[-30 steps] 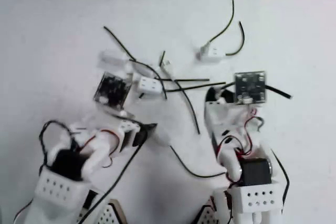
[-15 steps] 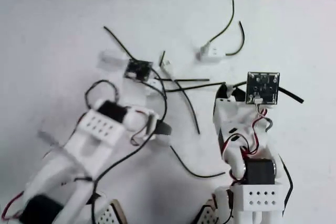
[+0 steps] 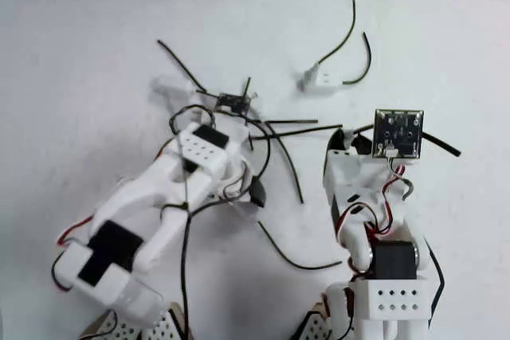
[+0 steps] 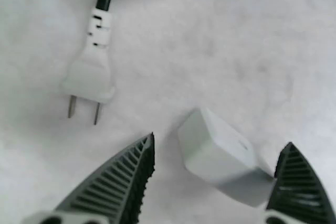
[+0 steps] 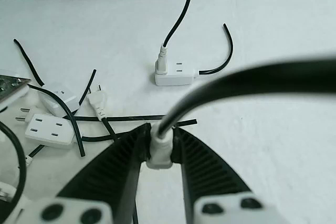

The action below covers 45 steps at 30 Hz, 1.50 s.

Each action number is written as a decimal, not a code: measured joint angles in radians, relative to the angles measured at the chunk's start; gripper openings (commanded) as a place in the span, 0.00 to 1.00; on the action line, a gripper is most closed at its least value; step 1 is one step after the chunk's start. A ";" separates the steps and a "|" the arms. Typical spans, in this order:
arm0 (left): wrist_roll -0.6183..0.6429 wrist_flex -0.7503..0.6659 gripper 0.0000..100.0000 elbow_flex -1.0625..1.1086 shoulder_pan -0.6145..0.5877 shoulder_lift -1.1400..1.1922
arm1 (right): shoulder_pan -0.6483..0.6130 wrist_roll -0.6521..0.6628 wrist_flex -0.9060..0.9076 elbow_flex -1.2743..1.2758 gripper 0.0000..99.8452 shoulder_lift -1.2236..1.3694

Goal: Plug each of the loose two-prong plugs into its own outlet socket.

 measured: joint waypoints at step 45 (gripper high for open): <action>-1.053 0.025 0.34 0.227 0.071 -0.377 | 0.094 0.000 -0.032 0.000 0.02 0.000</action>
